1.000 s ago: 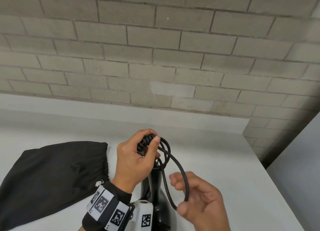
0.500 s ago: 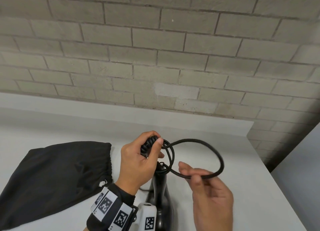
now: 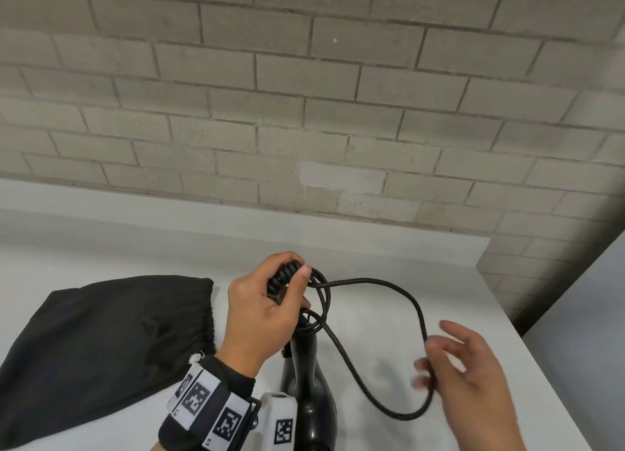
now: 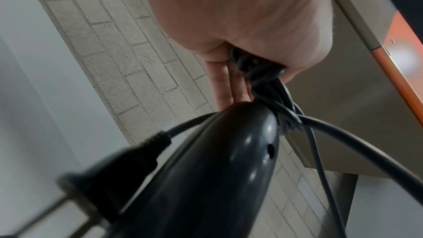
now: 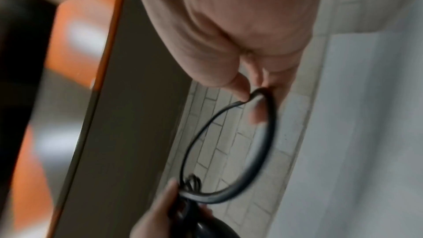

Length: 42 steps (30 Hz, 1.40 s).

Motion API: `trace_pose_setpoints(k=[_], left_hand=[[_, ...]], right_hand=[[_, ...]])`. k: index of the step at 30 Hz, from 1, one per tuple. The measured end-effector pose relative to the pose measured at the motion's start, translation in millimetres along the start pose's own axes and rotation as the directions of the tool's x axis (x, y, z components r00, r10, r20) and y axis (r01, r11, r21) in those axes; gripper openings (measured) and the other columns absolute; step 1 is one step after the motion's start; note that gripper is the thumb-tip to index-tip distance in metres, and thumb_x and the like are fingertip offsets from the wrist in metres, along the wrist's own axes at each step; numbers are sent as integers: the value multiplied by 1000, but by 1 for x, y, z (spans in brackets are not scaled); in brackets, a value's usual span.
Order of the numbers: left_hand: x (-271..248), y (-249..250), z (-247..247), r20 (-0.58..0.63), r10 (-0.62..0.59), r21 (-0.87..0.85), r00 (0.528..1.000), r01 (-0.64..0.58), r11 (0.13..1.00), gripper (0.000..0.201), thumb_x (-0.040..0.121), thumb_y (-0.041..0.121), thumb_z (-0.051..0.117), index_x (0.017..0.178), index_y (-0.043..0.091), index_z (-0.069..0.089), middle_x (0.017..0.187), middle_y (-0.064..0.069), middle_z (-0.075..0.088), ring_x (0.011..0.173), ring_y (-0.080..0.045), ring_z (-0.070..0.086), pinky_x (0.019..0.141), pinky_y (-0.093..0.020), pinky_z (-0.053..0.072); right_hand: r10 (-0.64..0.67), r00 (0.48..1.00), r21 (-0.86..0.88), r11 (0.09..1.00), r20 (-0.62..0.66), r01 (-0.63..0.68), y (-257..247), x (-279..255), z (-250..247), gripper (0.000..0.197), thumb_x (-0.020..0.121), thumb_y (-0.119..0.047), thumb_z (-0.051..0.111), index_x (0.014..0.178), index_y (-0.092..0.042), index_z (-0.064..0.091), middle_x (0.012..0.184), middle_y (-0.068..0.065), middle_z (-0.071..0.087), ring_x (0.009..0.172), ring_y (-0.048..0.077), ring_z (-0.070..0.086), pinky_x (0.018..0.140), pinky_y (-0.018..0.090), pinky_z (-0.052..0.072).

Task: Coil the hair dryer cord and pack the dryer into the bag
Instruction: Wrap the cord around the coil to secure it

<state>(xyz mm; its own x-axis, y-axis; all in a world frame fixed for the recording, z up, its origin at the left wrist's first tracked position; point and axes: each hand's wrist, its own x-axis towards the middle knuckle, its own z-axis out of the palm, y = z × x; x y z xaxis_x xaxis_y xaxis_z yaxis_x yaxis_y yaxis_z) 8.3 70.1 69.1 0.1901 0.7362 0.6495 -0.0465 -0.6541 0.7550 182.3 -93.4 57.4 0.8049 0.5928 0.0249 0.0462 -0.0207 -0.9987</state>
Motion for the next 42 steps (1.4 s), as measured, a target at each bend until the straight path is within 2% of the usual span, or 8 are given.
trace_pose_setpoints(k=[2,5,9,12,27,32,36,42], left_hand=[[0,1,-1,8,12,24,1000,-13,1000,12,91,31,65,95,20,68,70,6,67,52,-6,69,54,-30,57],[-1,2,-1,-5,13,43,1000,-13,999,7,91,26,67,95,21,68,70,5,67,51,-5,69,53,-34,56],[-2,6,2,-2,32,50,999,-32,998,18,90,35,62,96,19,69,70,5,67,52,-4,69,52,-32,56],[-3,8,3,10,49,53,999,-49,997,16,91,35,62,96,21,68,72,6,68,53,-3,69,52,-31,56],[-3,3,-4,25,-103,-115,994,106,988,12,85,37,63,89,29,70,74,1,71,62,-17,74,63,-47,62],[-7,8,6,80,-99,-127,992,108,986,17,86,36,64,91,21,71,73,1,71,62,-16,75,62,-41,61],[-8,10,10,92,-79,-126,993,90,988,15,88,35,64,92,22,70,73,1,71,62,-15,74,60,-42,60],[-8,10,10,90,-77,-105,993,87,991,13,88,39,62,94,30,69,71,4,69,61,-16,71,62,-39,60]], right_hand=[[-297,948,-315,916,-115,249,3,-12,12,41,85,3,68,120,-15,56,118,11,54,91,21,57,81,30,50],[-690,714,-382,696,-120,608,-12,-38,36,15,83,-16,68,98,-11,68,100,0,63,89,15,59,73,22,45],[-356,880,-210,878,314,430,-20,-50,63,13,86,-47,60,88,-35,64,85,-16,68,80,5,66,66,12,49],[-103,841,-203,948,532,244,-21,-47,71,15,96,-33,54,85,-30,64,79,-4,70,61,5,62,64,34,56],[-385,894,139,922,229,361,-7,-24,16,53,65,-74,68,58,-21,72,49,14,55,43,12,42,46,19,36],[-404,889,202,909,217,364,5,-18,0,17,72,-20,70,56,-24,74,51,24,52,38,11,43,48,16,42],[-378,877,387,887,297,251,6,-22,8,44,55,-64,83,62,-21,76,49,9,60,41,10,51,52,15,46],[-428,848,457,850,313,261,1,-34,35,44,68,-66,75,69,-22,74,56,-3,58,50,8,53,58,16,44]])
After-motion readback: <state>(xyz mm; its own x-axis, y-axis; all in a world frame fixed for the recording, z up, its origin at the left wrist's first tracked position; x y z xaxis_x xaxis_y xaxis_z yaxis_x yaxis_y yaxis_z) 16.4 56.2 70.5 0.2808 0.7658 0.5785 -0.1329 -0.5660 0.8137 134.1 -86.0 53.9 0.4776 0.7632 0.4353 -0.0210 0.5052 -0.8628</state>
